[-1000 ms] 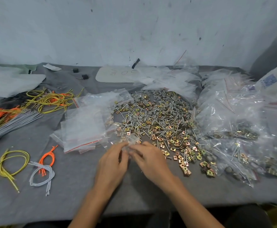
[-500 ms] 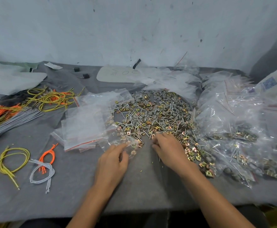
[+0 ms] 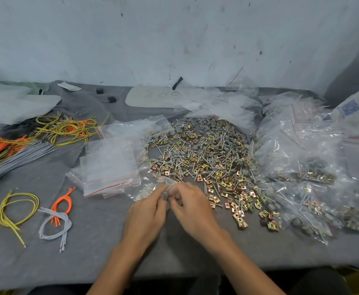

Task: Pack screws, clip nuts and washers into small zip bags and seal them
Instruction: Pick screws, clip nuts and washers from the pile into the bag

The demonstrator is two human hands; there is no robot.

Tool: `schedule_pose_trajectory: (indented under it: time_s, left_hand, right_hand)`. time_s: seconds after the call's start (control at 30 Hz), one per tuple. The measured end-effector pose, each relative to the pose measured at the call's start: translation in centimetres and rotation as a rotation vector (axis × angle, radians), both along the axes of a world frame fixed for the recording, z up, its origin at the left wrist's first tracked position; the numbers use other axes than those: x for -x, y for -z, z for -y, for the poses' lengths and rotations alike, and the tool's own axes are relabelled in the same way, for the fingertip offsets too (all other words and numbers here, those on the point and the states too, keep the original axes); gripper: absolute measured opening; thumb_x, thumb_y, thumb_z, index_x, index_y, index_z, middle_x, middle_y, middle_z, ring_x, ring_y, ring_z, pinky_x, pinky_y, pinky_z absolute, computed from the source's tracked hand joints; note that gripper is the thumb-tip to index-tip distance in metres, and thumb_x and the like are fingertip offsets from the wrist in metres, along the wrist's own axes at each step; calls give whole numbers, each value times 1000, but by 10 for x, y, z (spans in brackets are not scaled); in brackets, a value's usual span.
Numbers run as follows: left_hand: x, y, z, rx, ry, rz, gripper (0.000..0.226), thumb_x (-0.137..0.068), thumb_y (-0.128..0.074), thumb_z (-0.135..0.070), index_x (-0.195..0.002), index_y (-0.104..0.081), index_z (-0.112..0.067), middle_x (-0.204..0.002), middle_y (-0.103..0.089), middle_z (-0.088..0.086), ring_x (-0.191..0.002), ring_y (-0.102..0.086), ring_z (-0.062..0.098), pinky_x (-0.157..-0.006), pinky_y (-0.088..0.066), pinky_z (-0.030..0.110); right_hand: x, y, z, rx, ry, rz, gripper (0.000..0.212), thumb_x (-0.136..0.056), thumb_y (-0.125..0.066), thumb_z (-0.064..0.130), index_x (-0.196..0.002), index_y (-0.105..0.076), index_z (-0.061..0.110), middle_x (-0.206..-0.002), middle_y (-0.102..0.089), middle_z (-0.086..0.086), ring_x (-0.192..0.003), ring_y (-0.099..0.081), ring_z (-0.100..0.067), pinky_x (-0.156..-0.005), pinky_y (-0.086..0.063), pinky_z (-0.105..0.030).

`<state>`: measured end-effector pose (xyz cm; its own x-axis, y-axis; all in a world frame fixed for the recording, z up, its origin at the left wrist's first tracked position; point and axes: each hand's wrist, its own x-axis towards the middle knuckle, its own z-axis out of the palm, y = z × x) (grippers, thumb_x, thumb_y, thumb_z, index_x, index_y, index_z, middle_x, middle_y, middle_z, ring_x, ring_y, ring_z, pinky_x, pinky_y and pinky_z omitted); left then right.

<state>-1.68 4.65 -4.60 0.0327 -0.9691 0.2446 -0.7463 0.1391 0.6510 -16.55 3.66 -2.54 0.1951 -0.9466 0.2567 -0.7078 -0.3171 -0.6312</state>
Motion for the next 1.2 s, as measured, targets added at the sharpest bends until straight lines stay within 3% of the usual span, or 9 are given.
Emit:
schedule_pose_trajectory:
  time_s: [0.13, 0.37, 0.47, 0.6, 0.77, 0.9, 1.03, 1.2]
  left_hand:
    - [-1, 1, 0, 10, 5, -51, 49, -90, -39, -44, -135, -58, -40, -115, -74, 1, -107, -66, 29, -85, -54, 40]
    - [-2, 2, 1, -15, -10, -90, 48, -90, -38, -44, -136, -54, -45, -94, -76, -1, -88, -69, 24, -78, -55, 41]
    - [-1, 1, 0, 2, -22, -85, 48, -89, -40, -43, -135, -53, -45, -76, -70, 1, -73, -64, 22, -70, -54, 40]
    - [0, -1, 0, 3, -29, -88, 48, -87, -42, -42, -134, -51, -46, -77, -65, 10, -71, -62, 28, -67, -53, 41]
    - [1, -2, 0, -3, -29, -72, 48, -88, -42, -41, -134, -56, -43, -74, -64, 10, -70, -62, 27, -66, -53, 42]
    - [1, -4, -1, -9, -28, -66, 49, -87, -41, -42, -135, -52, -47, -59, -52, 1, -64, -57, 21, -63, -49, 39]
    - [1, -4, -1, -4, -26, -60, 51, -86, -40, -42, -135, -54, -46, -65, -60, 5, -65, -58, 21, -64, -51, 40]
    - [0, -2, 0, 0, -19, -61, 52, -86, -40, -41, -135, -56, -45, -73, -65, 8, -70, -61, 24, -66, -51, 39]
  right_hand:
    - [1, 7, 2, 58, 35, -46, 6, -94, -66, 31, -97, -62, 29, -91, -44, 17, -91, -52, -13, -76, -43, -33]
    - [32, -5, 22, 44, 72, 54, 6, -93, -67, 35, -89, -69, 30, -84, -56, 18, -77, -54, -1, -71, -47, -29]
    - [56, -9, 42, 32, 192, -105, 5, -96, -64, 31, -97, -69, 30, -92, -55, 14, -89, -56, -9, -73, -44, -31]
    - [69, -5, 59, -36, 227, -339, 16, -97, -62, 39, -107, -69, 28, -102, -54, 6, -106, -53, -20, -78, -41, -32]
    - [64, -7, 65, -56, 218, -425, 28, -96, -61, 48, -114, -67, 29, -113, -57, 3, -111, -52, -21, -87, -43, -35]
    - [64, -4, 65, -12, 196, -432, 22, -101, -55, 39, -113, -67, 25, -112, -58, 2, -109, -52, -22, -90, -44, -37]
    - [66, 0, 64, 41, 171, -462, 25, -107, -42, 25, -113, -66, 17, -109, -60, 0, -102, -53, -24, -87, -44, -37]
    - [70, 0, 60, 15, 156, -450, 28, -108, -35, 28, -107, -60, 15, -101, -53, 2, -92, -45, -20, -83, -40, -37]
